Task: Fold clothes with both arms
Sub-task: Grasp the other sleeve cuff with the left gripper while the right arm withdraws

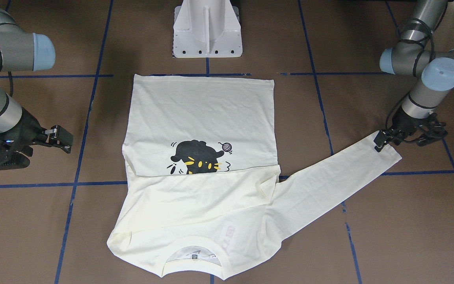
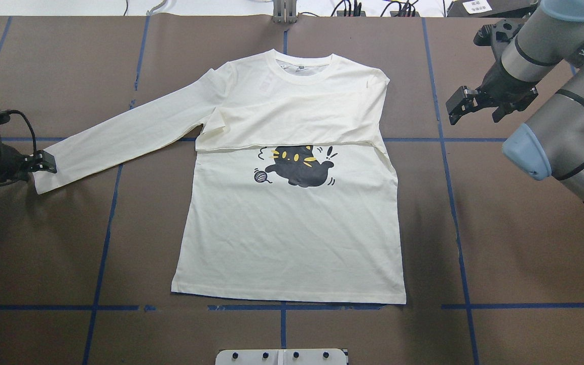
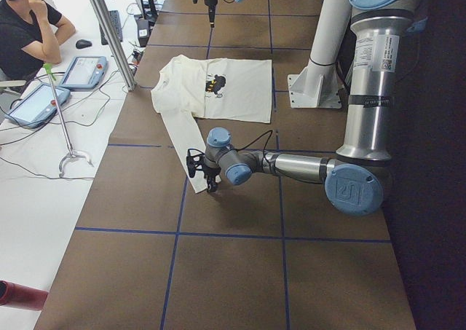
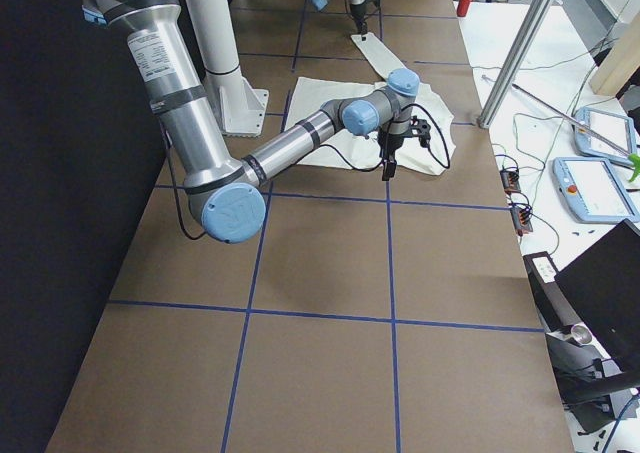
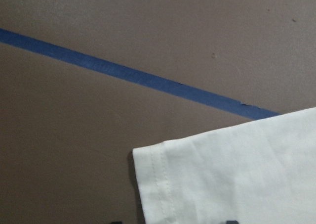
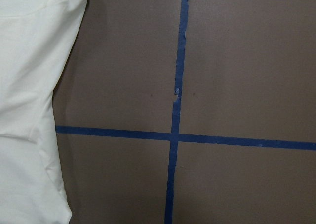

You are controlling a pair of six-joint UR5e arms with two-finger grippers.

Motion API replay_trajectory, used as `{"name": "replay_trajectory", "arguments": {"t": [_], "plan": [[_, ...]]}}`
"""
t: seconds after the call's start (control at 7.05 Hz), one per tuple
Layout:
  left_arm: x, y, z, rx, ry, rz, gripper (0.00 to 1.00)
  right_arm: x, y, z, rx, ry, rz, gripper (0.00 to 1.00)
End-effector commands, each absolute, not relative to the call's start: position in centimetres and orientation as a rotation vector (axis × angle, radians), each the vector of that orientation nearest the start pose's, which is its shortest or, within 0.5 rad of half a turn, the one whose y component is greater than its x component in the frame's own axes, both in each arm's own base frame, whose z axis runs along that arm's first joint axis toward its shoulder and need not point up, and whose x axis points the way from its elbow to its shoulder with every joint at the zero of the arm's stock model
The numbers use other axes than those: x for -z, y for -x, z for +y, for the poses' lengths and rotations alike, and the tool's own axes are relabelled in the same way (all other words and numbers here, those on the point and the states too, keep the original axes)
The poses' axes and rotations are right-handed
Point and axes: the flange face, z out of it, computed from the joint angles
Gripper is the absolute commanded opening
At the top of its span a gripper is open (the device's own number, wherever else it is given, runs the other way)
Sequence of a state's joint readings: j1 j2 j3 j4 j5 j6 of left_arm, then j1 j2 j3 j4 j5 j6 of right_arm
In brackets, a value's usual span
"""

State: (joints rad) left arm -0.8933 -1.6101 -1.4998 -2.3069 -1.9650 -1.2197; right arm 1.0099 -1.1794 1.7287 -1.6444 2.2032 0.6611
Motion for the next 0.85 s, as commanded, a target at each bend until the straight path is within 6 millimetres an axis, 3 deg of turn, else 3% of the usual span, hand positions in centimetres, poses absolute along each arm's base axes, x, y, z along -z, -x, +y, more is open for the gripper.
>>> {"name": "replay_trajectory", "arguments": {"t": [0.0,0.14,0.71], "plan": [[-60.0,-26.8,-48.4,0.376,-0.101,0.797,0.11,-37.6,26.8,-56.6,0.056,-0.02,-0.771,1.0],[-59.7,-26.9,-48.5,0.374,-0.104,0.801,0.0,-37.7,26.8,-56.6,0.055,-0.019,-0.77,1.0],[-56.0,-27.2,-48.8,0.358,-0.135,0.846,0.0,-38.6,26.8,-56.6,0.054,-0.009,-0.761,1.0]]}}
